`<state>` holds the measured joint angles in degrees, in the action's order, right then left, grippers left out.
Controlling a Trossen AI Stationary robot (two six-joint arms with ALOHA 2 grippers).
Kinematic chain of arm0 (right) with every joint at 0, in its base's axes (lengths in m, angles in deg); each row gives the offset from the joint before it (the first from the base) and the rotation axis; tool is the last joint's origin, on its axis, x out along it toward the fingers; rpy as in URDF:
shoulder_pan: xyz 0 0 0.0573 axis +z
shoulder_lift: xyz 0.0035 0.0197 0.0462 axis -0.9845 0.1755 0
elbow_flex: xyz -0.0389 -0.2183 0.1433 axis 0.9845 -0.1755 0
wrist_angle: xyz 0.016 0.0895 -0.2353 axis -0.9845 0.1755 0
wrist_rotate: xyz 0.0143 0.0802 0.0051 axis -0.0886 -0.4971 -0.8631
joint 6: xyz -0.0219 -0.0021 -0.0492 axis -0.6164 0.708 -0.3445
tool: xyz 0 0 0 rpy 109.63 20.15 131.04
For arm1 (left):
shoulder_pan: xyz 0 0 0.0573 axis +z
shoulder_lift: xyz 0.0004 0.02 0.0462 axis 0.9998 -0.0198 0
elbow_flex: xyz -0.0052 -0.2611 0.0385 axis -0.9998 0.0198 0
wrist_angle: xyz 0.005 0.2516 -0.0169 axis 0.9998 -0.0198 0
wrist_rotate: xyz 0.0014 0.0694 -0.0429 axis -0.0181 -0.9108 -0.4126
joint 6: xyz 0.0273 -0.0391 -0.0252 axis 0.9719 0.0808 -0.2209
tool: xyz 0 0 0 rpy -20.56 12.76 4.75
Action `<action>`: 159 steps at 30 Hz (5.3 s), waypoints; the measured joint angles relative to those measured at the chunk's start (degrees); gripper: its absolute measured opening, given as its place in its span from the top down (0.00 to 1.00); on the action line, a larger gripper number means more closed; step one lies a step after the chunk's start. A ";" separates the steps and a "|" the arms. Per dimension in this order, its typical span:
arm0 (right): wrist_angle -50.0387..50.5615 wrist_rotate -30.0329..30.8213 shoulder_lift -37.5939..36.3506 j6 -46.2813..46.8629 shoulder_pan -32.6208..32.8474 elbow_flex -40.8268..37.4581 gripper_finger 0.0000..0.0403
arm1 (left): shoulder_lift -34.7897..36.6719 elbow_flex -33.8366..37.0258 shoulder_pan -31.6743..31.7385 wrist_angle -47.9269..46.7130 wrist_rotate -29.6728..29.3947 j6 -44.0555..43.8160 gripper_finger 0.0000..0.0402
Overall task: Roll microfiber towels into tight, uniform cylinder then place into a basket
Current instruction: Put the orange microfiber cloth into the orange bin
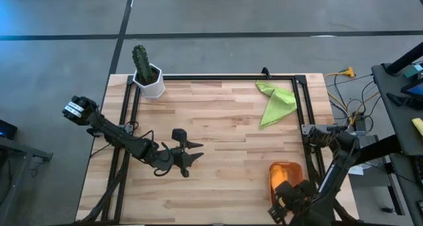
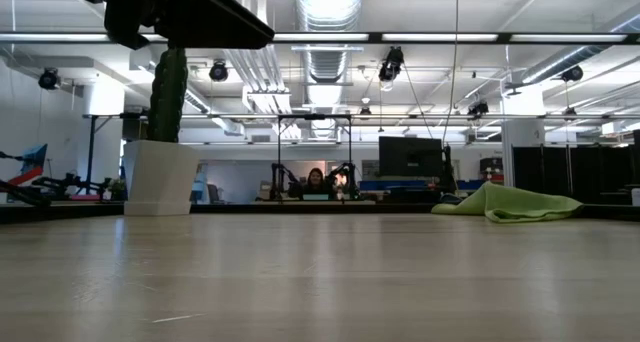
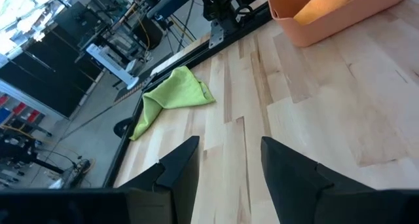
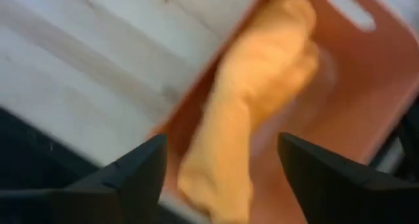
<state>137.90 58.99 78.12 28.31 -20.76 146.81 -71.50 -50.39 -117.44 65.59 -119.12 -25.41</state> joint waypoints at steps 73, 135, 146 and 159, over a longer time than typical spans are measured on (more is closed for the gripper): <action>-33.83 -13.97 -2.70 -12.71 -0.28 -25.68 0.98 | -0.02 0.26 0.00 0.02 -0.03 -0.78 0.63; -8.84 2.84 -8.29 -19.59 -5.90 -16.25 0.98 | -0.02 0.28 0.00 -0.04 -0.11 -2.19 0.63; -17.80 -1.94 -6.24 -22.74 -6.12 -19.50 0.98 | -0.02 0.42 0.00 -0.13 -0.09 -2.23 0.63; -25.24 -7.12 -5.95 -22.01 -6.03 -25.45 0.98 | -0.02 0.46 0.00 -0.10 -0.11 -2.36 0.63</action>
<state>112.66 51.87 72.16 6.30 -26.78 121.36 -71.52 -49.94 -117.44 65.48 -119.23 -27.77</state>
